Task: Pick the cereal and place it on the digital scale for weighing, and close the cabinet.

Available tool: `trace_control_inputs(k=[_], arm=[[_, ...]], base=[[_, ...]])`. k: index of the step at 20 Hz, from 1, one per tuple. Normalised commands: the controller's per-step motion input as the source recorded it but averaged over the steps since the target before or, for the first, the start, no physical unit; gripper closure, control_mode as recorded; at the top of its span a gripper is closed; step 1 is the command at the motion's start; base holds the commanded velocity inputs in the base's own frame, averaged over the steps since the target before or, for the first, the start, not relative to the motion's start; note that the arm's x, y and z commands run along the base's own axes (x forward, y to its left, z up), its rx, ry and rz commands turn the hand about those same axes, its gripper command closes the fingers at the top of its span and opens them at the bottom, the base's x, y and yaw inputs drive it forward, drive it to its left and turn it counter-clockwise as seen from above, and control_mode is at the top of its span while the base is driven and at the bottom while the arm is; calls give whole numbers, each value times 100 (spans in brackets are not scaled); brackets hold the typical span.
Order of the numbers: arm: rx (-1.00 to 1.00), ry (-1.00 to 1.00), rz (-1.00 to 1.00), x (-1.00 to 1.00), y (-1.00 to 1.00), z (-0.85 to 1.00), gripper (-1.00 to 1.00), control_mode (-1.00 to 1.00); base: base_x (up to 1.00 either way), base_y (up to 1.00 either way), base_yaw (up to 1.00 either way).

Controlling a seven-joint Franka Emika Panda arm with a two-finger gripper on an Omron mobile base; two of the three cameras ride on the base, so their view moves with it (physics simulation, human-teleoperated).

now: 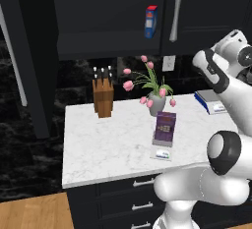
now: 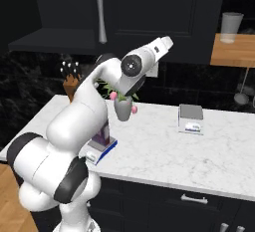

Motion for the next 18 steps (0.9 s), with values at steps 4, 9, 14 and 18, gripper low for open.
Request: trace_control_inputs(k=[4, 9, 14, 18], arm=[[-4, -2, -10, -9, 7, -2, -100, -100], [1, 0, -7, -100, -14, 60, -100, -100], [4, 0, -1, -100, -13, 65, -100, -100], [-1, 3, 2, -100, 6, 65, -100, -100]], base=[[0, 0, 0], [0, 0, 0], [0, 0, 0], [0, 0, 0]])
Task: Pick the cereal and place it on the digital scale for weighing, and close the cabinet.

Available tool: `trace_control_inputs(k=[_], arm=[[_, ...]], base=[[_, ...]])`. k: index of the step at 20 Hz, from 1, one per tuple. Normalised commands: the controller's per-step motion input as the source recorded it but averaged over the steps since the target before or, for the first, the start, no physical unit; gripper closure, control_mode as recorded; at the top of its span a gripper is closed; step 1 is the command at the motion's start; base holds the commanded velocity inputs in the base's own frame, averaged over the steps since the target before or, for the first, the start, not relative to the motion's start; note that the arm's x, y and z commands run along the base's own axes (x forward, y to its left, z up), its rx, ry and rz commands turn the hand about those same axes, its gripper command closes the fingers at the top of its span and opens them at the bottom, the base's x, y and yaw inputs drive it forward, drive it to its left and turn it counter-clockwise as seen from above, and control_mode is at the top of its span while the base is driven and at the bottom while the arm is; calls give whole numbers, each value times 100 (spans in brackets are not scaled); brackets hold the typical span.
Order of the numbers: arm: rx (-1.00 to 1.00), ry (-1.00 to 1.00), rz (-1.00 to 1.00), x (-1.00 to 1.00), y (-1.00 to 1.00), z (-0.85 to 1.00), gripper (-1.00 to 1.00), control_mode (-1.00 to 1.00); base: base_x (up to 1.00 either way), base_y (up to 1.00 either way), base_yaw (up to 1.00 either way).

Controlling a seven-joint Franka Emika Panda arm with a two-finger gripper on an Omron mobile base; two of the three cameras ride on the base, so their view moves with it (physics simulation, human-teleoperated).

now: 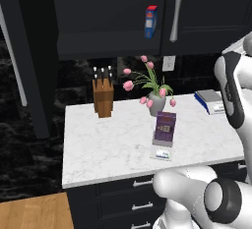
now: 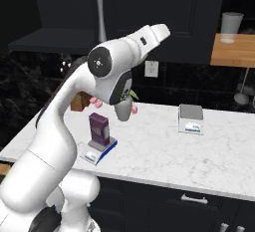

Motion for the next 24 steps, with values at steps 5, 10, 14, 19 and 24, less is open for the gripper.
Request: trace_control_inputs(k=[5, 10, 14, 19, 24], arm=[[0, -9, 6, -100, 87, 9, -100, -100], [4, -28, -2, -72, 100, -37, -100, -100], [19, -36, -13, -78, 99, -58, -100, -100], [16, -31, -17, -82, 79, -23, -100, -100], [10, -10, -7, -45, 58, -5, -100, -100]], base=[[0, 0, 0], [0, 0, 0], [0, 0, 0], [0, 0, 0], [0, 0, 0]])
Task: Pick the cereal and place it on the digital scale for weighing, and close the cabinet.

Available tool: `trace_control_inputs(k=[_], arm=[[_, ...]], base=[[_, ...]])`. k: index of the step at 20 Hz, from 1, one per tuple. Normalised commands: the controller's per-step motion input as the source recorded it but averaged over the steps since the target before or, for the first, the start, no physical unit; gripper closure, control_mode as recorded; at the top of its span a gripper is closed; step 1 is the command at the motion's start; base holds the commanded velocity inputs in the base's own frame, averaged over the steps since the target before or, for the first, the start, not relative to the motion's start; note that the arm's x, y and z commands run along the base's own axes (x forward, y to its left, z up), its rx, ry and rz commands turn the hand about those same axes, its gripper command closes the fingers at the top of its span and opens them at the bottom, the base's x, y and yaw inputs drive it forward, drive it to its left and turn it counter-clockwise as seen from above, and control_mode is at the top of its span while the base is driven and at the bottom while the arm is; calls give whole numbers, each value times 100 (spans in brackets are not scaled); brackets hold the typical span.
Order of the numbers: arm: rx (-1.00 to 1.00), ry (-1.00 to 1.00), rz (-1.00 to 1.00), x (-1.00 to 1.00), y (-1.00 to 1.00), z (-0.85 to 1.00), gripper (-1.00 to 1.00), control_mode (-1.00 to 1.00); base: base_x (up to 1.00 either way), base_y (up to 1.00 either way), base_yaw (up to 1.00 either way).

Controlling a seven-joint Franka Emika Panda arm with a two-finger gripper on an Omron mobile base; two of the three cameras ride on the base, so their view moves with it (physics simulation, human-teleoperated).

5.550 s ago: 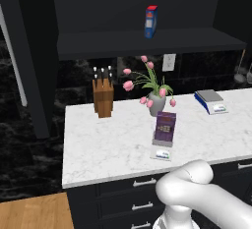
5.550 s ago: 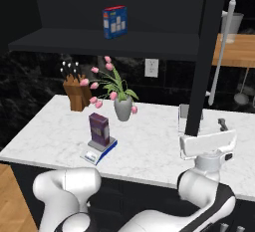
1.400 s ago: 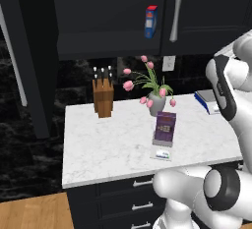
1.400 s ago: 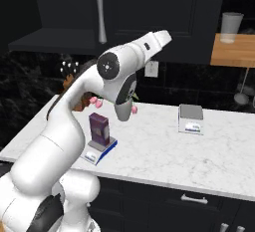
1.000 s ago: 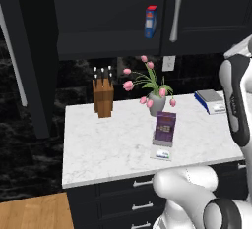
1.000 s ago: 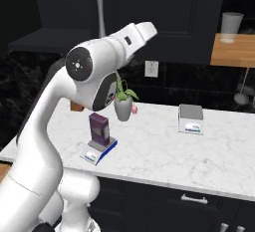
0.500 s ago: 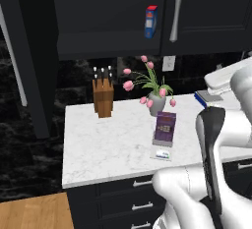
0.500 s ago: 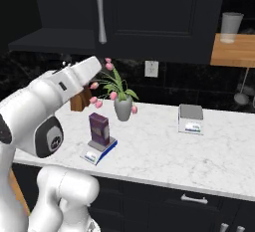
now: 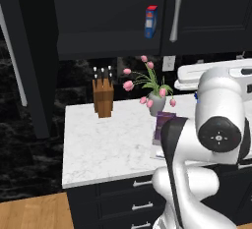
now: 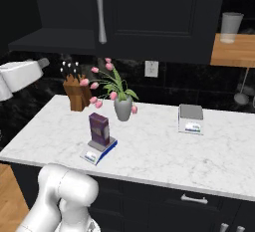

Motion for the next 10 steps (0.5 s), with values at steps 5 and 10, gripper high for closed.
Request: trace_control_inputs(k=[5, 10], arm=[[10, 0, 0, -1, 38, -8, -100, -100], [11, -3, 0, -14, 62, -11, -100, -100]], base=[[0, 0, 0], [0, 0, 0]])
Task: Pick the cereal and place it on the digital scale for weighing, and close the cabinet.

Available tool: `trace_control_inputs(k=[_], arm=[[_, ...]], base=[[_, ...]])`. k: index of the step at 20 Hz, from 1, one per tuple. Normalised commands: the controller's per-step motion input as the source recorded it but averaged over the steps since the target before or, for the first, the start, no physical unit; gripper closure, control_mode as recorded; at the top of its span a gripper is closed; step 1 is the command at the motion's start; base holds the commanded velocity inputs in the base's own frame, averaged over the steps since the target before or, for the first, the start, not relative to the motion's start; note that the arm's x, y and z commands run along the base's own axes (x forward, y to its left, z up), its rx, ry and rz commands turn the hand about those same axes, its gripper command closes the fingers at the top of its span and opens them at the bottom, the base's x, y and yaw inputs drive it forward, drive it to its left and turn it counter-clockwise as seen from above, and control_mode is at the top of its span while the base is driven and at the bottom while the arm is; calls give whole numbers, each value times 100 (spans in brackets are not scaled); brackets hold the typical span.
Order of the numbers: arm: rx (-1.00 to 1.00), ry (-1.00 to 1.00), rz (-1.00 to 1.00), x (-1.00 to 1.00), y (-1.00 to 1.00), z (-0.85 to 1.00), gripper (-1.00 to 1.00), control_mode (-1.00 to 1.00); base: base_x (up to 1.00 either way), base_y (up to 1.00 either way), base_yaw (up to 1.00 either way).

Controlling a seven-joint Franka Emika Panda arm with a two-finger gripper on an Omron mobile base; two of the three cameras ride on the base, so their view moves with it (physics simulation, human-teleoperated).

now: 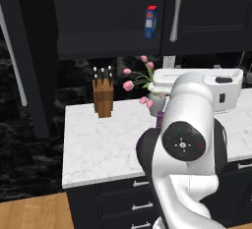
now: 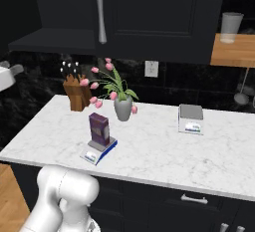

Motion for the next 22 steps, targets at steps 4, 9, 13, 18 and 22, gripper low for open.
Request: trace_control_inputs(k=[4, 9, 13, 18, 22], arm=[[7, -7, 0, -33, 43, -7, -100, -100], [11, -7, 0, -41, -4, 0, -100, -100], [4, -13, 1, -65, 18, -1, -100, -100], [2, -15, 5, -72, 41, -2, -100, -100], [0, -10, 4, -59, 52, -2, -100, -100]], base=[[0, 0, 0], [0, 0, 0], [0, 0, 0], [0, 0, 0], [0, 0, 0]])
